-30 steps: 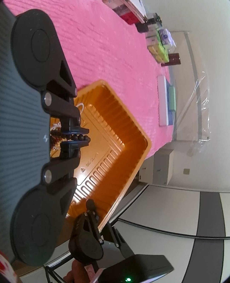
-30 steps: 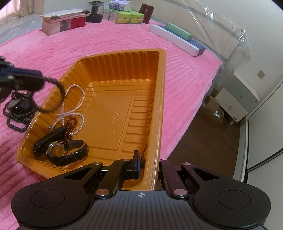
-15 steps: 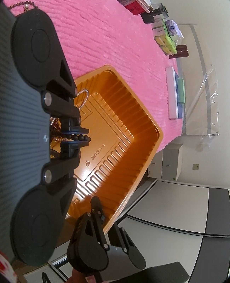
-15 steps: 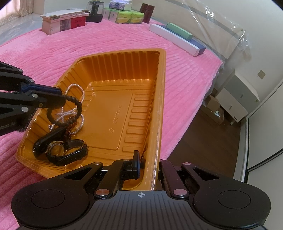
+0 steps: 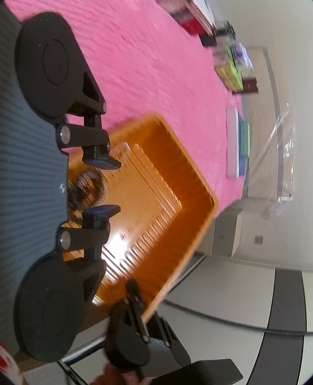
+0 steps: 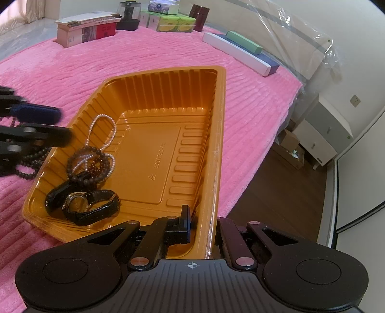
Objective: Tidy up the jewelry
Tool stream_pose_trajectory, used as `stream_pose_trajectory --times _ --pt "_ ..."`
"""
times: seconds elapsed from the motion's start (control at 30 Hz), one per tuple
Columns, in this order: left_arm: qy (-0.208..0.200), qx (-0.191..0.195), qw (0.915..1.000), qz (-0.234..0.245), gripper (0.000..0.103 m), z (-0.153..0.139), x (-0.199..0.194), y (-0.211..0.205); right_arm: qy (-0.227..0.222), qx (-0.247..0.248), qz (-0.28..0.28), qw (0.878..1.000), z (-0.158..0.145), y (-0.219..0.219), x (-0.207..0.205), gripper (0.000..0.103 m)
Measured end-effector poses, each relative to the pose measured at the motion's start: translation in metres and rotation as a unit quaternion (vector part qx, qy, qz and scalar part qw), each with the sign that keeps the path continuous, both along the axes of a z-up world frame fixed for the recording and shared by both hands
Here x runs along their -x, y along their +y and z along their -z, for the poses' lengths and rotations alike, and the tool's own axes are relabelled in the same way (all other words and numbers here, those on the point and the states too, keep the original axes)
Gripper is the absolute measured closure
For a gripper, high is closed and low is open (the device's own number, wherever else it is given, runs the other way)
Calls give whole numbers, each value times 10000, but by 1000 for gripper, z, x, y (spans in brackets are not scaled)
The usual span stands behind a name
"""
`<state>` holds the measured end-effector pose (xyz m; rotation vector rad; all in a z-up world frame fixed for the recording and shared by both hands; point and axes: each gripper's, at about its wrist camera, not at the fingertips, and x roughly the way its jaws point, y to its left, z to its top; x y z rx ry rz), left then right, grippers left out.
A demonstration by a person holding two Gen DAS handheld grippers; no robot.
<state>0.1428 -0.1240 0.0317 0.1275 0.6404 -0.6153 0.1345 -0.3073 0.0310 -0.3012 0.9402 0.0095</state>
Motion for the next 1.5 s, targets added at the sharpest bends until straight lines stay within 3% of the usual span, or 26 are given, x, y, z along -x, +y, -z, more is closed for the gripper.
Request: stream_pose_trajectory --times 0.2,0.43,0.6,0.77,0.87,1.07,1.3,1.37,1.5 --pt "121 -209 9955 -919 73 18 20 76 -5 -4 32 10000 2 0 1 98" --pt "304 -525 9770 -2044 71 42 33 164 3 23 28 10000 2 0 1 98" --pt "331 -480 9689 -2405 72 49 31 195 20 49 40 10000 1 2 1 98" --pt "244 -474 9692 -2402 73 52 17 193 22 58 39 10000 1 3 1 98" --pt "102 -560 9743 -2180 84 54 12 183 25 62 38 10000 1 3 1 98" --pt "159 -784 9804 -1800 88 71 -5 172 30 72 38 10000 1 3 0 98" --pt "150 -1249 9800 -1544 88 79 -6 164 45 55 53 10000 1 1 0 98" --pt "139 -1382 9792 -1477 93 79 -5 161 44 60 51 10000 1 1 0 98" --pt "161 -1354 9795 -1480 95 77 -4 161 38 64 51 10000 1 1 0 98"
